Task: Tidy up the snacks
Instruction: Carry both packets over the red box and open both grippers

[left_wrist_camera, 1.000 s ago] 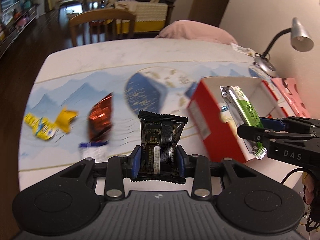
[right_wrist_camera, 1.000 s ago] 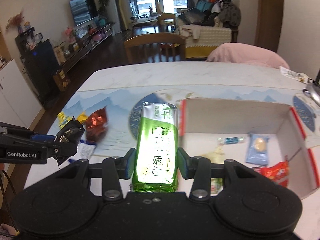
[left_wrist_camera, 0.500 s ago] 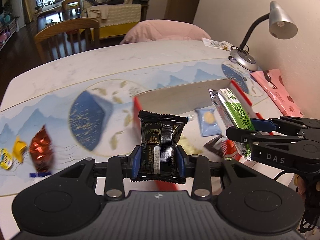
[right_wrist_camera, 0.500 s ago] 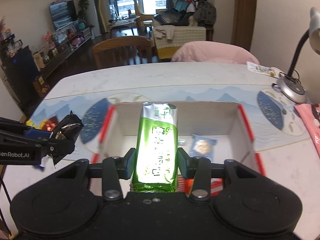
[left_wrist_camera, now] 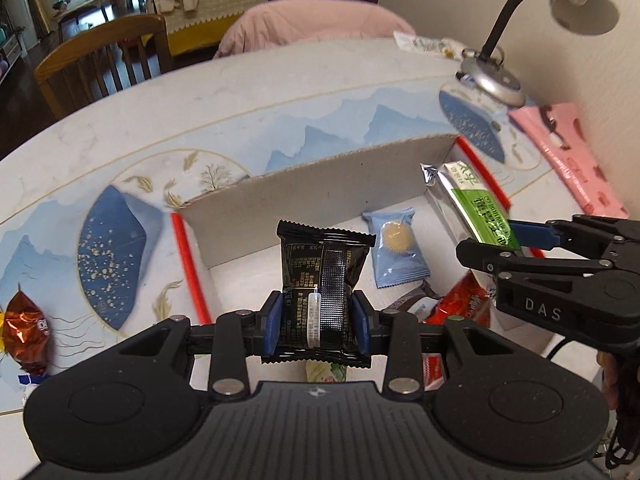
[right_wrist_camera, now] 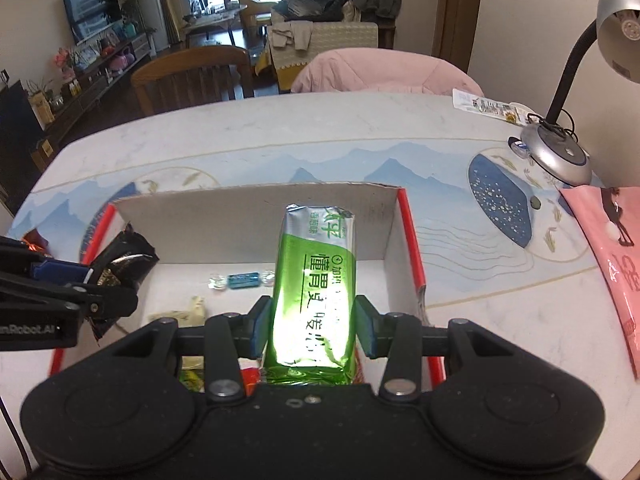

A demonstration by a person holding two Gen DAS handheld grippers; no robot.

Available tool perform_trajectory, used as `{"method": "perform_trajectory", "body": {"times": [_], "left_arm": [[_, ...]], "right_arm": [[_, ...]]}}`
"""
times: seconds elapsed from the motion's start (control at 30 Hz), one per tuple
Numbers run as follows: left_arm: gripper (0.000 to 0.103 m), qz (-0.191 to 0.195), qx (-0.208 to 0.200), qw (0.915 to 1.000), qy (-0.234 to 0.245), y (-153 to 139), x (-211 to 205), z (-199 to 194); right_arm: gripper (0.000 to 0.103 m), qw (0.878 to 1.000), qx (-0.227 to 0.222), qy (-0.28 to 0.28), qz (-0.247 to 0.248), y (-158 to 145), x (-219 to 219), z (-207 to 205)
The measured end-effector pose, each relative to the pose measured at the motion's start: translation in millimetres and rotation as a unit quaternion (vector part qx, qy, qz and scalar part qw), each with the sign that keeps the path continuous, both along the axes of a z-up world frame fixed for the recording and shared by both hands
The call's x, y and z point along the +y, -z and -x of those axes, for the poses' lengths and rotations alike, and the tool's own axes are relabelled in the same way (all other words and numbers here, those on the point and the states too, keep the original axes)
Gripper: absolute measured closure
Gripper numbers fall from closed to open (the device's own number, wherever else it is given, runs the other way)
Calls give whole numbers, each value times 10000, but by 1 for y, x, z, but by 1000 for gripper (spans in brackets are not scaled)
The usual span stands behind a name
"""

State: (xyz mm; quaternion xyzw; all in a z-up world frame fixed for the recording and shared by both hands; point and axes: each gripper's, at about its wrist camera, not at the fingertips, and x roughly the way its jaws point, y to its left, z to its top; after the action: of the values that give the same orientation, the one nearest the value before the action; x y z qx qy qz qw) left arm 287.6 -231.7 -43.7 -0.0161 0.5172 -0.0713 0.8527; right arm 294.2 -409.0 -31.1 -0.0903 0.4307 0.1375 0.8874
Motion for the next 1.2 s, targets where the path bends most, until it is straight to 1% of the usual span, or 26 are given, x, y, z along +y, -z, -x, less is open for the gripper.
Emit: {"method": "perform_trajectory", "body": {"times": [0.17, 0.33, 0.43, 0.6, 0.67, 0.9, 0.97, 1.07, 1.2], "left_arm": [[68, -181, 220, 9996, -22, 17, -11, -18], [68, -359, 392, 9986, 40, 32, -22, -28], [68, -453, 579, 9973, 80, 41, -27, -34], [68, -541, 855, 9948, 125, 55, -28, -38], [68, -508, 942, 9941, 151, 58, -28, -38], [67, -427, 971, 9942, 181, 58, -27, -38], [65, -411, 938, 9945, 195, 57, -27, -37], [61, -351, 851, 9956, 180, 52, -25, -34], [59, -168, 719, 9972, 114, 42, -19, -28]], "right_arm": [[62, 9997, 171, -70, 160, 15, 4, -18], [62, 9983, 502, -192, 233, 29, 12, -34], [62, 9966, 748, -243, 227, 38, 15, -45], [62, 9957, 824, -295, 305, 42, 21, -50], [62, 9956, 847, -288, 296, 43, 21, -51], [61, 9965, 803, -195, 134, 39, 14, -52], [60, 9969, 761, -176, 108, 35, 12, -51], [56, 9973, 705, -207, -3, 28, 9, -47], [50, 9978, 584, -283, -97, 18, 4, -36]]}}
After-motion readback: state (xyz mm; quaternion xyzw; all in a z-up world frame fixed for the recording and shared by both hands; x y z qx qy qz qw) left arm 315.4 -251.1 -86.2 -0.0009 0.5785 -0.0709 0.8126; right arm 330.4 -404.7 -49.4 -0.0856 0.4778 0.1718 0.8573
